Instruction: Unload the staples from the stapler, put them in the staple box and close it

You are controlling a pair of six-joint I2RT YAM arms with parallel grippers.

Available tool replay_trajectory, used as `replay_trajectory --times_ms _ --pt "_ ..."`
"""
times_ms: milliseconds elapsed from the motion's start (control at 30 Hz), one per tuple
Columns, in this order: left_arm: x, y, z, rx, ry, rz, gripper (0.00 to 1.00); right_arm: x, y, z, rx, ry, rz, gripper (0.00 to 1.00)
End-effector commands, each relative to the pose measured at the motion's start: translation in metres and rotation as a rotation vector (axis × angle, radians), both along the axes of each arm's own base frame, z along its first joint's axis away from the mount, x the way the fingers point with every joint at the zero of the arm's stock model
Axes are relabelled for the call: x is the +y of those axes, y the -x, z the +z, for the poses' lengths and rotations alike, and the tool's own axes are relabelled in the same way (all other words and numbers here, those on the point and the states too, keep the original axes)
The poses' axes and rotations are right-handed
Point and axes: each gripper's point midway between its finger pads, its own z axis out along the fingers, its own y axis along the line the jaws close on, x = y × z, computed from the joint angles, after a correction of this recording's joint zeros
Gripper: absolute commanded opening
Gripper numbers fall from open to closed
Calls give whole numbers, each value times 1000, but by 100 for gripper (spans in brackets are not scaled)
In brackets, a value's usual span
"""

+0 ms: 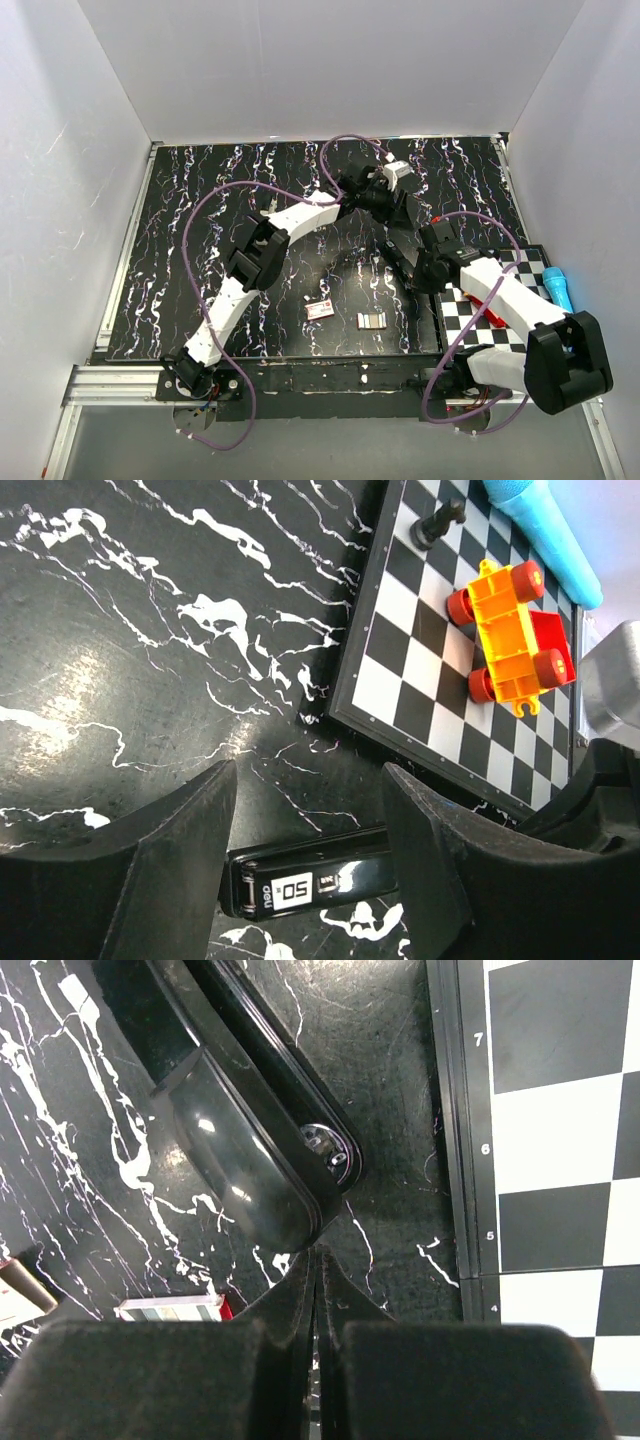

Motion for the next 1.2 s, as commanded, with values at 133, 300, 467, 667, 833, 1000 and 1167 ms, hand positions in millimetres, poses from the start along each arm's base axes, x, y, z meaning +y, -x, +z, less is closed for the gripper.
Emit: replay_trajectory --times_ms 133,300,467,667,833,1000,1167 --pt "-15 13 -10 37 1 -39 57 4 -22 -4 -25 -28 -24 1" --pt "-3 25 -36 54 -67 -39 55 -3 -32 -6 -34 0 -46 1" --pt "18 36 -51 53 -140 -21 52 -7 -44 -4 -51 7 -66 1" --pt "43 48 -54 35 -206 13 50 2 -57 1 -59 -24 -55 1" --pt "60 59 -53 30 -237 34 49 11 -62 1 -60 -67 -56 1" --pt "78 68 -54 25 -276 65 48 13 -65 12 -79 -52 -53 1" --pt "88 73 -43 7 -282 89 48 -6 -54 29 -129 10 -76 1"
